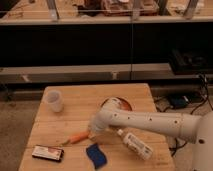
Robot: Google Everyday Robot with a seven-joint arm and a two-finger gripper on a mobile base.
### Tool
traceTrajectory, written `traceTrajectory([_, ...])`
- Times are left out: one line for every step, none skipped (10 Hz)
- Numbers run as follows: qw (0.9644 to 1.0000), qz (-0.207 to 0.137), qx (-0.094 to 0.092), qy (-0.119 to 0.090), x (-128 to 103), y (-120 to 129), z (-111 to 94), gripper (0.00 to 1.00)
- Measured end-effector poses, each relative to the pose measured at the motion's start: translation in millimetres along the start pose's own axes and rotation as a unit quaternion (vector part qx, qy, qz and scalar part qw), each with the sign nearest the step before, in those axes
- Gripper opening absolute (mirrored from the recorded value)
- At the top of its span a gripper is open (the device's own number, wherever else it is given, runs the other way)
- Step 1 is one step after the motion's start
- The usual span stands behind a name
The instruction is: Drag the pepper across the table
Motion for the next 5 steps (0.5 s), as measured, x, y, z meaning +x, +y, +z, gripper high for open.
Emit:
traceTrajectory([1.0000, -0.001, 0.001, 0.001, -0.6, -0.8, 0.0, 0.01])
traceTrajectory([1.0000, -0.004, 0.003, 0.002, -1.8, -1.6, 0.5, 0.01])
traceTrajectory([1.0000, -0.007, 0.005, 0.003, -2.9, -1.6, 0.3, 0.01])
traceTrajectory([0.9999, -0.008, 0.006, 0.005, -2.7, -0.9, 0.2, 0.01])
traceTrajectory([0.9999, -0.012, 0.008, 0.006, -3.4, -0.8, -0.1, 0.01])
